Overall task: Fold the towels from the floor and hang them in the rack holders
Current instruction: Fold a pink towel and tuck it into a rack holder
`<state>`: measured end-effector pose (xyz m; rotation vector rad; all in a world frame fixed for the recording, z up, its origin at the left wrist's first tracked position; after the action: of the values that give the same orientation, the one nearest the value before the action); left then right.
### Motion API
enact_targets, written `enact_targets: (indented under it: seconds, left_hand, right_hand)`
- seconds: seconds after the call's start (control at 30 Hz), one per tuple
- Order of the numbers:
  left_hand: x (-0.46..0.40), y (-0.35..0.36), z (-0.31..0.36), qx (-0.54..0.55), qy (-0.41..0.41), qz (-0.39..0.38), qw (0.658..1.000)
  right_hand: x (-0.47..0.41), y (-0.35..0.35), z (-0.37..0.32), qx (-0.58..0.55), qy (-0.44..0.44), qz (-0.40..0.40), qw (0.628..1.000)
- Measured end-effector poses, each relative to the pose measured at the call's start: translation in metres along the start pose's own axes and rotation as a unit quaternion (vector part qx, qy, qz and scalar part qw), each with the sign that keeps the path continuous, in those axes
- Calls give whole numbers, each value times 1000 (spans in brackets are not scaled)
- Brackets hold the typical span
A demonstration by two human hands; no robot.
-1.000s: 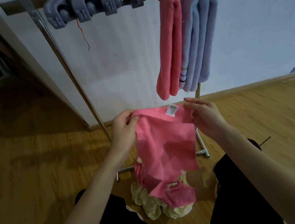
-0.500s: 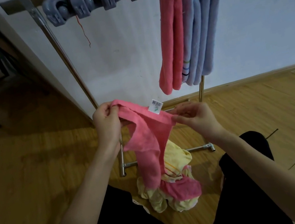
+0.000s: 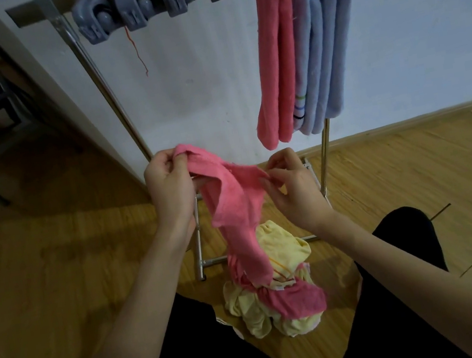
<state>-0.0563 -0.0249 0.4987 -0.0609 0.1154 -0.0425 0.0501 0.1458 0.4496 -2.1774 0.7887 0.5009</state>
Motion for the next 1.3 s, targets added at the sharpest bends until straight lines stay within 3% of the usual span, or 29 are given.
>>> enact_targets:
  seconds: [0.17, 0.47, 0.73, 1.07, 1.3]
  left_hand:
    - [0, -1, 1, 20, -4, 0, 1000]
    - [2, 2, 2, 30, -7, 2, 1000]
    - [10, 2, 4, 39, -4, 6, 999]
    - [14, 7, 8, 55, -7, -9, 998]
    - [-7, -9, 2, 39, -16, 7, 999]
  right_hand:
    - [-3, -13, -2, 15, -22, 46, 999]
    - [28, 16, -39, 51, -193, -98, 975]
    - [20, 36, -47, -25, -106, -160, 981]
    - [-1, 36, -46, -50, -44, -91, 994]
    - [7, 24, -19, -52, -59, -103, 992]
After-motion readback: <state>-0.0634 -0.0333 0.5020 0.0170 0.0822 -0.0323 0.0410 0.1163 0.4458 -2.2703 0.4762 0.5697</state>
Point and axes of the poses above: each hand's wrist, its own x-axis away from the middle knuckle, its own y-axis out of the palm, z = x × y, the point moved 9 cm from there along -x, towards the middle knuckle, and after that the axes turned 4 degrees about z, right-handed, at the moved point
